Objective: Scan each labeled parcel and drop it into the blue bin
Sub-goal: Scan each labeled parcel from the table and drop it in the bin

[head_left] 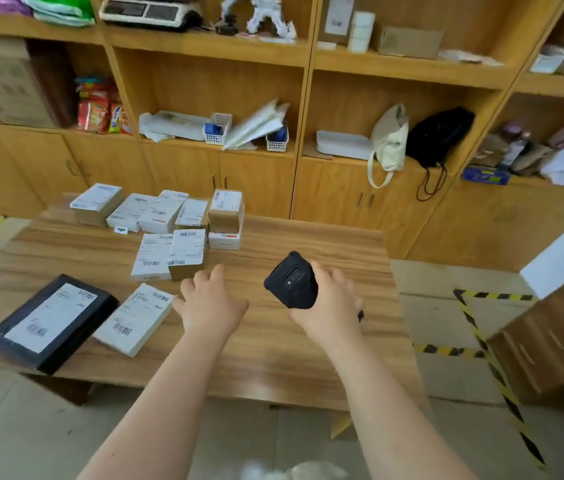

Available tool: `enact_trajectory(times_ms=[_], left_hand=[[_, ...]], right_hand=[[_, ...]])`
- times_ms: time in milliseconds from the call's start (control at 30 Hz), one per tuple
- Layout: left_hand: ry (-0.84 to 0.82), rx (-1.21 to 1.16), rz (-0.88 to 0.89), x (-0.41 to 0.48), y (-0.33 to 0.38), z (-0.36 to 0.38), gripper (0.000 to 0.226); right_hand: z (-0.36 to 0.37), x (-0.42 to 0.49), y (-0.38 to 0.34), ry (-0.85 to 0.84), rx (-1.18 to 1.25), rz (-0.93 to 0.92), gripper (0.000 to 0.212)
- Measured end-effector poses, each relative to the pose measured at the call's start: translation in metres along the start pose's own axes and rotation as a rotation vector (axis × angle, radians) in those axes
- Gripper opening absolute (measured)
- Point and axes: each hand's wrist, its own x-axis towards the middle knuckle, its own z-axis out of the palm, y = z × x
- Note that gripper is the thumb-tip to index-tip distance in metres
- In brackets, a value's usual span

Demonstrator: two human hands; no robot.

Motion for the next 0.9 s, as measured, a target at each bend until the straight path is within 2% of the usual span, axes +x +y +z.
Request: enact_trajectory(times_ms=[200,400,633,800,900], left_hand=[[-0.069,-0.020,-0.223,0.050,-0.006,0.012,0.075],[-0.086,-0.027,-0.337,0.097,-0.045,0.018,0.080],[-0.125,-0.017,-0.289,0.178,-0.085,0.014,0.085],[-0.215,-0.159,-0.383,0.239,-0.112,0.030,0.101],[-0.274,-0.123,-0.370,0.268,-0.114,0.048,0.114]], right_hand=[[0.029,0.075,-0.017,-0.126,0.007,-0.100,0.094],[0.076,0.122,-0.047,-0.245,-0.026,-0.109,0.093],[0.128,0.174,-0.098,-0.271,-0.009,-0.062,0.088],[0.162,0.201,-0.126,-0.253,-0.019,0.043,0.088],[0.174,0.210,-0.135,-0.226,-0.033,0.101,0.086]])
